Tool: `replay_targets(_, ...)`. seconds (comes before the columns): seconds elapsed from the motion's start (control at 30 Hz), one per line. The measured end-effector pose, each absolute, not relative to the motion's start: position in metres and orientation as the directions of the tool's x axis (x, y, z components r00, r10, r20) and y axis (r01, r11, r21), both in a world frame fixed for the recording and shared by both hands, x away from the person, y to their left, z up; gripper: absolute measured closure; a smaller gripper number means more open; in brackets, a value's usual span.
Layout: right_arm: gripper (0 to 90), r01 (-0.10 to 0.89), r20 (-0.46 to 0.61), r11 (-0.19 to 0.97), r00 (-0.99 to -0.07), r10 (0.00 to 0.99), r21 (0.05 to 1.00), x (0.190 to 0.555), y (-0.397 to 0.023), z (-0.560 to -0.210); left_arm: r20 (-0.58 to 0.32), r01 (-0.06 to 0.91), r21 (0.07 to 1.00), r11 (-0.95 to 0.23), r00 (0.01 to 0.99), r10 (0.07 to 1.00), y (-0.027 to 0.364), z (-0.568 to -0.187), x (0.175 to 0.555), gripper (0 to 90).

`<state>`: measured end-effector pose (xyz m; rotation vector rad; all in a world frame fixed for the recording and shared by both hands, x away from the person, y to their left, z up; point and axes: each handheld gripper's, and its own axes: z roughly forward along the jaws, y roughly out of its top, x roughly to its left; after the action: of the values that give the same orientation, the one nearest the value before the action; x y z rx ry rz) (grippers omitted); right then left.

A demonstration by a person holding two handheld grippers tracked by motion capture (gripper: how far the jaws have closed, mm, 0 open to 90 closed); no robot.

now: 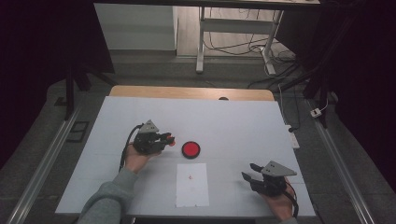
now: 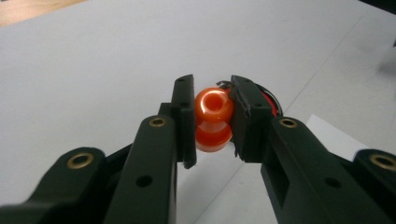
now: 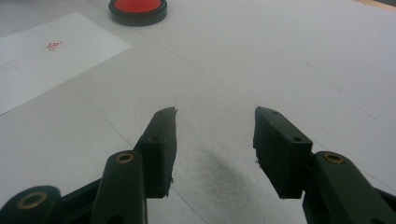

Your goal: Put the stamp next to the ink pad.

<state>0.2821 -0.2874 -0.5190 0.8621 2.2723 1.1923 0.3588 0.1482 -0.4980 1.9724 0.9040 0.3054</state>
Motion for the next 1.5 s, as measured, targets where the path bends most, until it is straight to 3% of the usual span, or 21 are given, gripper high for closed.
replay_targets(0.6, 48.5, 0.333, -0.084, 0.438, -0.71, 0.699, 0.835, 0.283, -0.289, -0.52, -0.1, 0.496, 0.784, -0.373, 0.694, 0.713, 0.13, -0.529, 0.384, 72.0)
replay_targets(1.2, 48.5, 0.337, -0.081, 0.433, -0.705, 0.705, 0.836, 0.282, -0.292, -0.52, -0.098, 0.51, 0.77, -0.384, 0.689, 0.718, 0.127, -0.534, 0.386, 70.7)
replay_targets(1.5, 48.3, 0.337, -0.082, 0.432, -0.702, 0.707, 0.836, 0.281, -0.292, -0.52, -0.111, 0.509, 0.798, -0.322, 0.65, 0.752, 0.134, -0.524, 0.381, 52.2)
